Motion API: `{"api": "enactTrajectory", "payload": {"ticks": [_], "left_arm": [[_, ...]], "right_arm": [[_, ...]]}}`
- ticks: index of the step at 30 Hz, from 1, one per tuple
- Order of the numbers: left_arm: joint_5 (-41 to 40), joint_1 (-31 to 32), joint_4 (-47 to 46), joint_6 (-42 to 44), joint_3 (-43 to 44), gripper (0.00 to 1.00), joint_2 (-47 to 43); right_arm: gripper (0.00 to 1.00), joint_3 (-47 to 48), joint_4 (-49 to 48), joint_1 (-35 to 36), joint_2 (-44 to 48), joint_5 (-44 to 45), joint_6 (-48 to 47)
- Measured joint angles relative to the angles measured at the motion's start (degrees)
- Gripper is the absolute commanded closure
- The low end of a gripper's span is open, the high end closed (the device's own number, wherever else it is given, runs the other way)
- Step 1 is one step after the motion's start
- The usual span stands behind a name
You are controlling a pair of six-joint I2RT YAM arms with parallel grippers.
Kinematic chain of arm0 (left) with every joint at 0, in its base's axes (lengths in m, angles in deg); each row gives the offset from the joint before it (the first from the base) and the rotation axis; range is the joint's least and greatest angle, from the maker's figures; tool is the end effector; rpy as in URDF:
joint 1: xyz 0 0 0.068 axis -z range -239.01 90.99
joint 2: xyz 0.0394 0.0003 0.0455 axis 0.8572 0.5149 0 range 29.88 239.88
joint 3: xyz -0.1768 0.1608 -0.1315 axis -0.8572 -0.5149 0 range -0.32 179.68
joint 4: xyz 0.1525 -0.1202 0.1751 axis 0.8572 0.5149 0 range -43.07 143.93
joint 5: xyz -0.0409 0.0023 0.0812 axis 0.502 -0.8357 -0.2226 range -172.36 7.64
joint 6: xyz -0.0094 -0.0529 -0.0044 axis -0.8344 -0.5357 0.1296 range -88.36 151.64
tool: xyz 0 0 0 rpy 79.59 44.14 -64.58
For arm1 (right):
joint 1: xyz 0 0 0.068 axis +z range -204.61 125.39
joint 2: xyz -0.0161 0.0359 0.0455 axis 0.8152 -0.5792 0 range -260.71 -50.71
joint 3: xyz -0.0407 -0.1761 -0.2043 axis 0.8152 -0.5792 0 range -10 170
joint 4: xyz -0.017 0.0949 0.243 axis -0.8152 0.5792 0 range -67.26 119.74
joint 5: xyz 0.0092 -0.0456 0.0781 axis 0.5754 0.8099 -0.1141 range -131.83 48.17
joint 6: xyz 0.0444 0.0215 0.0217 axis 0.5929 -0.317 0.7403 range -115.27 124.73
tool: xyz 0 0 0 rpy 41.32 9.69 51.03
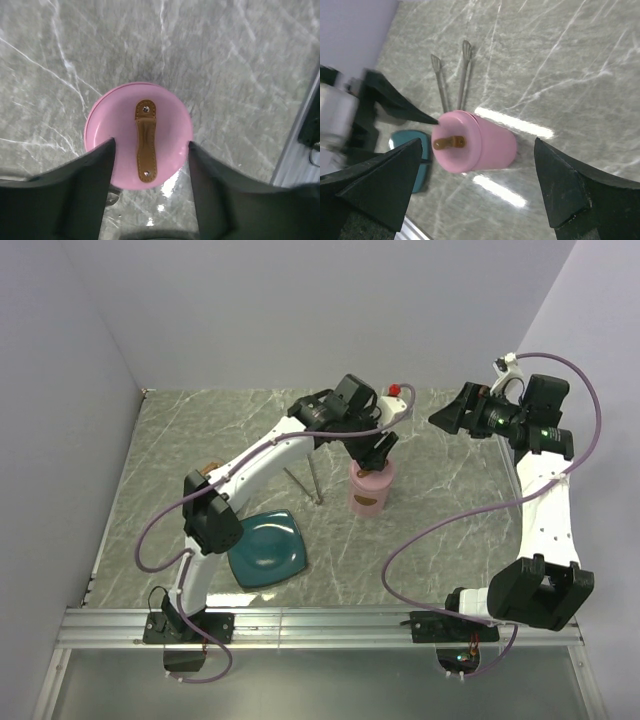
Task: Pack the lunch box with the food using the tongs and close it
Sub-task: Close the box lid on the packing box.
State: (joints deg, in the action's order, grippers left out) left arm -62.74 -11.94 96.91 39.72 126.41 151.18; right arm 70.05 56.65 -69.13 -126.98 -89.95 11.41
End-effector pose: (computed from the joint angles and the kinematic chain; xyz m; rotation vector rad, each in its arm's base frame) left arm 0.3129 -0.3537 0.3465 1.2675 2.0511 -0.7280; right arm 0.2799 -0.0452 0.3969 -0.1328 1.9899 0.7844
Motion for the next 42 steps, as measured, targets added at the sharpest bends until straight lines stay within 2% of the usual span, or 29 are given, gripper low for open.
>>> {"api": "enactTrajectory", "payload": {"ticks": [1,6,10,12,18,22,26,30,36,39,40,42], "left_arm": [[0.09,-0.09,-0.17,-0.02,-0.04,0.24,-0.76],[1.79,-1.53,-2.56,-0.46,-1.25,0.13,-6.23],[5.4,-5.09,-4.96,-1.92,-4.15,0.12,-11.82],[7.67,-7.91,-6.8,-3.02,-8.28,0.12,-15.87],[13.4,-16.41,-10.12,-6.08,-19.39,0.11,-27.98],[16.68,-18.49,-12.66,-7.06,-27.8,0.11,-37.99],[20.11,-22.27,-15.32,-9.81,-37.29,0.12,-48.52],[21.62,-25.97,-16.46,-11.52,-39.63,0.12,-51.63],[23.8,-28.79,-17.42,-14.01,-40.57,0.12,-51.43],[24.74,-28.79,-17.99,-14.93,-41.29,0.12,-51.43],[25.14,-28.85,-18.25,-15.26,-41.44,0.12,-51.41],[25.64,-28.89,-18.95,-15.85,-41.66,0.12,-51.32]], "right_arm": [[0.0,0.81,0.79,0.0,-0.04,0.09,-1.42],[0.0,8.46,6.67,-0.07,-1.79,-0.13,-10.67],[0.0,16.26,13.33,-0.24,-5.03,-3.58,-21.66],[0.0,19.06,17.42,-0.24,-6.56,-5.2,-27.67],[0.0,29.2,33.46,4.22,-13.38,-5.07,-54.4],[0.0,26.47,37.92,13.84,-13.64,0.11,-71.84],[0.07,14.49,38.25,22.67,-10.05,7.34,-85.99],[0.09,6.8,38.64,28.44,-8.87,12.92,-95.82],[0.16,10.05,39.47,32.37,-11.76,15.15,-100.87],[0.25,11.58,39.58,32.94,-13.27,15.85,-101.9],[0.32,11.78,39.6,33.0,-13.57,16.11,-102.18],[0.4,11.93,39.65,33.33,-14.19,17.09,-102.75]]}}
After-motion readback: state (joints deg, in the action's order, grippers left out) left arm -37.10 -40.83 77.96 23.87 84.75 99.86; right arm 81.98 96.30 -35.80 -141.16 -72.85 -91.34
